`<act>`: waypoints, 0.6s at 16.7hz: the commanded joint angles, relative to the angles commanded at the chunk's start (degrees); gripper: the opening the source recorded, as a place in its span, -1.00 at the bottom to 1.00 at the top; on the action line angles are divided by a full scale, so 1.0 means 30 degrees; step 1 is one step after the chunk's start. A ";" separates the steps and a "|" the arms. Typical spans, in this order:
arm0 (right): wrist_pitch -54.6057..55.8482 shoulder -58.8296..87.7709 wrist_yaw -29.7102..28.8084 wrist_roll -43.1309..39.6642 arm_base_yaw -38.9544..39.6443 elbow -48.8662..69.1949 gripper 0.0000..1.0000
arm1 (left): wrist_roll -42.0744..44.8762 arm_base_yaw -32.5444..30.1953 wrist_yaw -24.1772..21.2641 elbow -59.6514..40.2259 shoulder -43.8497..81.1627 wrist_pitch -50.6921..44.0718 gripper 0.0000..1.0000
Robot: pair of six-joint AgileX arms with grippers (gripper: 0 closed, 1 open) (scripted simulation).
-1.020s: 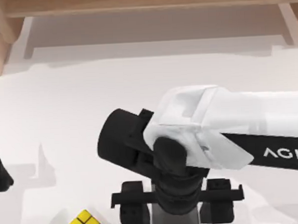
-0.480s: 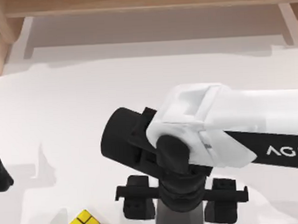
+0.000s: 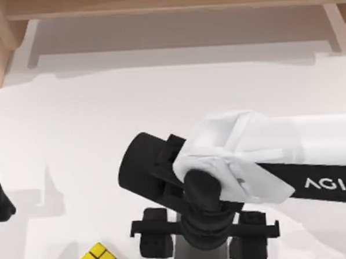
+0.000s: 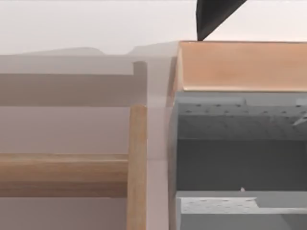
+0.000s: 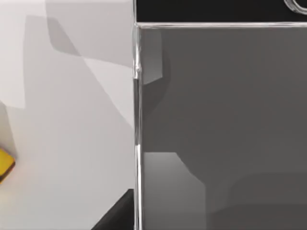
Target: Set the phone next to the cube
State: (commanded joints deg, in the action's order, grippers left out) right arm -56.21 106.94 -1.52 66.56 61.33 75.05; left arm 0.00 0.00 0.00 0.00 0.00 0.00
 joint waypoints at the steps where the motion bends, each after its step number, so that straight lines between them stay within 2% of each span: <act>1: 0.0389 0.0140 0.0092 -0.0216 0.0027 -0.0183 -1.00 | 0.0000 0.0000 0.0000 0.0000 0.0000 0.0000 1.00; 10: 0.1972 0.1262 0.0476 -0.1219 0.0207 -0.1320 -1.00 | 0.0000 0.0000 0.0000 0.0000 0.0000 0.0000 1.00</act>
State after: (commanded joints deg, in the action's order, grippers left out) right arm -50.29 110.73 -0.09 62.91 61.95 71.09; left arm 0.00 0.00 0.00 0.00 0.00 0.00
